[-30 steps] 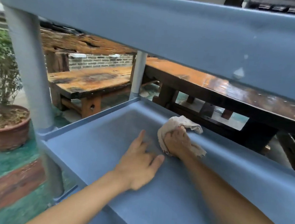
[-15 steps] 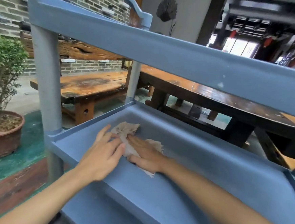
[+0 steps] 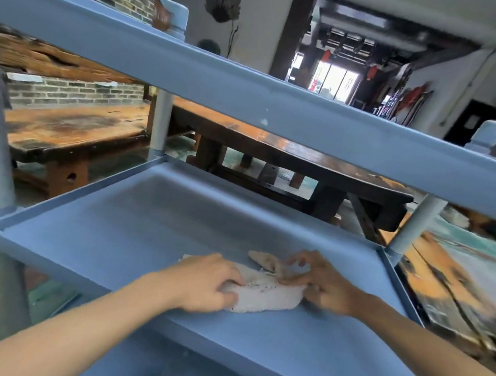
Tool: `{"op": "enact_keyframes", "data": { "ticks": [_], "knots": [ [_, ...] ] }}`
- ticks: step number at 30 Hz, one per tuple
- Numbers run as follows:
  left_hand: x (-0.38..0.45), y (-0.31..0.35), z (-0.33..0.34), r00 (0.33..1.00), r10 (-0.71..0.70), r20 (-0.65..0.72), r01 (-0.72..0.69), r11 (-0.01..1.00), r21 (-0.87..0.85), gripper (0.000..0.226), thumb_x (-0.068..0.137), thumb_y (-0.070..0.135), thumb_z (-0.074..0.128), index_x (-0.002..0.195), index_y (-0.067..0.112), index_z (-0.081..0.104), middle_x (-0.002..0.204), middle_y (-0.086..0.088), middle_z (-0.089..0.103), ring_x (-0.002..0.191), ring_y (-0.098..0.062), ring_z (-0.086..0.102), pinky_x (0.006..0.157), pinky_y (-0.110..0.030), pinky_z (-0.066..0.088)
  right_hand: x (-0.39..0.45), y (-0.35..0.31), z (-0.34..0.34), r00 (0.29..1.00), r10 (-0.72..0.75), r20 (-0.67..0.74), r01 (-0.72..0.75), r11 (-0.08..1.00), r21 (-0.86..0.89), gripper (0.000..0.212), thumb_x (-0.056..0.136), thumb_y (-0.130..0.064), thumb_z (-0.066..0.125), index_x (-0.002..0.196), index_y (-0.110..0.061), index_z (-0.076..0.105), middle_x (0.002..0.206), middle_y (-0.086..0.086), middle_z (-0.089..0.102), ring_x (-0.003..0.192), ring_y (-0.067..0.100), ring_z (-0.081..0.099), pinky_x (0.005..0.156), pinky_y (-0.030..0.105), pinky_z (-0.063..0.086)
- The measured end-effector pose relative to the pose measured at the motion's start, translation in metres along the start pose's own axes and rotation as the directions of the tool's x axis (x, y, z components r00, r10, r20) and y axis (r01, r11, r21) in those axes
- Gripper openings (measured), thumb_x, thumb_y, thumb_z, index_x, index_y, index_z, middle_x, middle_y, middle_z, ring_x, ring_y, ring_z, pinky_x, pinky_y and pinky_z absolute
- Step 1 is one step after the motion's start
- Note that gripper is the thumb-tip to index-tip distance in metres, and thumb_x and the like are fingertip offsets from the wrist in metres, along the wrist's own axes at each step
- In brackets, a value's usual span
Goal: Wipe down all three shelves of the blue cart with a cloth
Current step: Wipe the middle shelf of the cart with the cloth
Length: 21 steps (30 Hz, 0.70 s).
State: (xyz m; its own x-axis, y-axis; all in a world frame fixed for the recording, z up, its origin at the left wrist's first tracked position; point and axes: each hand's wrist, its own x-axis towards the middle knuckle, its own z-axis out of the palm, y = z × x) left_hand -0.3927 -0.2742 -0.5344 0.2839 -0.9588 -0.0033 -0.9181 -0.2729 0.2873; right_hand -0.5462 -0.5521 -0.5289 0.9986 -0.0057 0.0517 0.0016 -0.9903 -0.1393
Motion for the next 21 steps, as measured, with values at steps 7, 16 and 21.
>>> {"op": "enact_keyframes", "data": {
  "ticks": [7, 16, 21],
  "knots": [
    [0.046, 0.024, -0.003, 0.994, 0.106, -0.020, -0.100, 0.975, 0.201, 0.027, 0.081, 0.044, 0.052, 0.094, 0.021, 0.056, 0.098, 0.001, 0.062, 0.097, -0.026, 0.057, 0.077, -0.040, 0.049, 0.001, -0.044, -0.007, 0.878, 0.474, -0.073, -0.467, 0.879, 0.096, 0.040, 0.099, -0.055, 0.039, 0.093, -0.031, 0.071, 0.103, -0.001, 0.066, 0.099, 0.021, 0.063, 0.079, 0.033, 0.047],
    [0.098, 0.020, 0.020, 0.981, 0.131, -0.143, -0.124, 0.991, 0.054, 0.021, 0.091, 0.051, 0.050, 0.096, 0.031, 0.056, 0.098, 0.009, 0.059, 0.107, -0.019, 0.056, 0.085, -0.034, 0.046, 0.013, -0.055, 0.032, 0.868, 0.489, 0.093, -0.497, 0.846, 0.194, 0.057, 0.105, -0.055, 0.011, 0.152, -0.041, 0.040, 0.170, 0.000, 0.018, 0.156, 0.024, 0.017, 0.126, 0.046, 0.016],
    [0.154, 0.064, 0.048, 0.973, 0.156, -0.169, -0.167, 0.984, -0.057, 0.032, 0.096, 0.034, 0.050, 0.125, 0.024, 0.057, 0.121, -0.002, 0.060, 0.119, -0.021, 0.053, 0.099, -0.034, 0.041, 0.005, 0.012, 0.032, 0.525, 0.828, 0.198, -0.850, 0.523, 0.066, 0.095, 0.093, -0.076, 0.011, 0.163, -0.013, -0.002, 0.167, 0.020, -0.021, 0.155, 0.037, -0.021, 0.125, 0.054, -0.005]
  ]
}}
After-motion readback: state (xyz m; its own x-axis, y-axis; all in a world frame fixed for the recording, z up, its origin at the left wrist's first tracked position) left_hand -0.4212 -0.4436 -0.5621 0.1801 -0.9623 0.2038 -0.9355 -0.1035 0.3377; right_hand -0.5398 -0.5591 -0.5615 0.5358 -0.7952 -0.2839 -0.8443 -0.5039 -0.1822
